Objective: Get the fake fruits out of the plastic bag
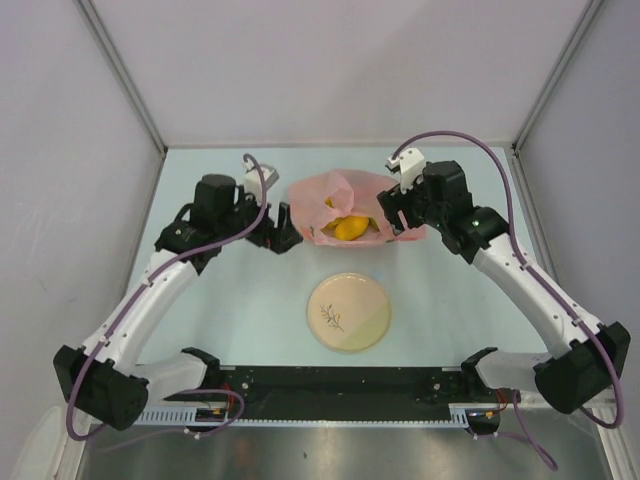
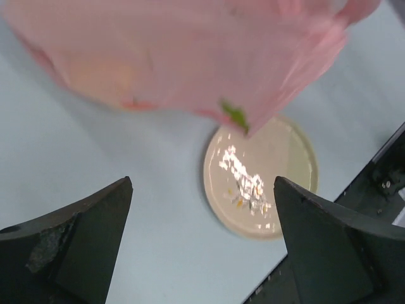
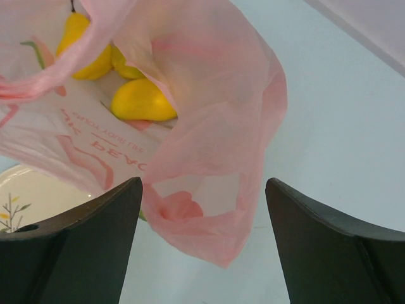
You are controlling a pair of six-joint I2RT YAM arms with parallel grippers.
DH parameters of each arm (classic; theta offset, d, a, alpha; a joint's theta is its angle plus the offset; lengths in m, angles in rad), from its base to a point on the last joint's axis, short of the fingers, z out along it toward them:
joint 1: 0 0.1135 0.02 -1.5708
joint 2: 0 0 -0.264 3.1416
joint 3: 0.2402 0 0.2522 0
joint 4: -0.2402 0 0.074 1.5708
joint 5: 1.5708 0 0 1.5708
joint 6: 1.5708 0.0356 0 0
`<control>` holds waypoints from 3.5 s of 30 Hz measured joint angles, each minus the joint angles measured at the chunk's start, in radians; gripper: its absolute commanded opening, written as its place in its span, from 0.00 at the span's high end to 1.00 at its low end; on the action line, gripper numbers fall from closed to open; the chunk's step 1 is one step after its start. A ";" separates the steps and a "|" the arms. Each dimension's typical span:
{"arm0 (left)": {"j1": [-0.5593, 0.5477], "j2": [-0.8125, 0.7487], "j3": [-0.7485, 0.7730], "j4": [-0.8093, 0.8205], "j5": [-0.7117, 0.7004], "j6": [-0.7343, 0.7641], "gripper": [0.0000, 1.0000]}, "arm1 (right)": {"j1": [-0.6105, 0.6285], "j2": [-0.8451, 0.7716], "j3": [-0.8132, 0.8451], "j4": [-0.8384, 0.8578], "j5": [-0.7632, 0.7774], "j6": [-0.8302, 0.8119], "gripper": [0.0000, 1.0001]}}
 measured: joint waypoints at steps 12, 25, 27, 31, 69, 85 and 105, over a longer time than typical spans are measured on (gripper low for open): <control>-0.191 0.301 0.465 0.071 -0.012 0.235 0.02 | -0.033 0.088 0.000 -0.061 -0.146 0.002 0.13; -0.316 0.470 0.584 -0.062 -0.158 0.523 0.29 | -0.059 0.188 0.003 -0.091 -0.200 -0.062 0.36; -0.316 0.456 0.543 -0.043 -0.191 0.543 0.55 | -0.061 0.230 0.003 -0.111 -0.199 -0.065 0.65; -0.316 0.428 0.462 -0.026 -0.265 0.569 1.00 | -0.074 0.300 0.018 -0.127 -0.181 -0.027 0.90; -0.264 0.249 0.222 0.119 -0.584 -0.034 1.00 | -0.080 0.488 0.082 0.109 -0.390 -0.199 0.67; -0.252 0.162 0.077 0.136 -0.580 -0.068 1.00 | -0.185 0.190 -0.003 0.044 -0.110 -0.221 0.01; -0.252 0.161 0.180 0.162 -0.582 -0.015 1.00 | 0.016 0.339 0.033 0.156 -0.401 -0.397 0.80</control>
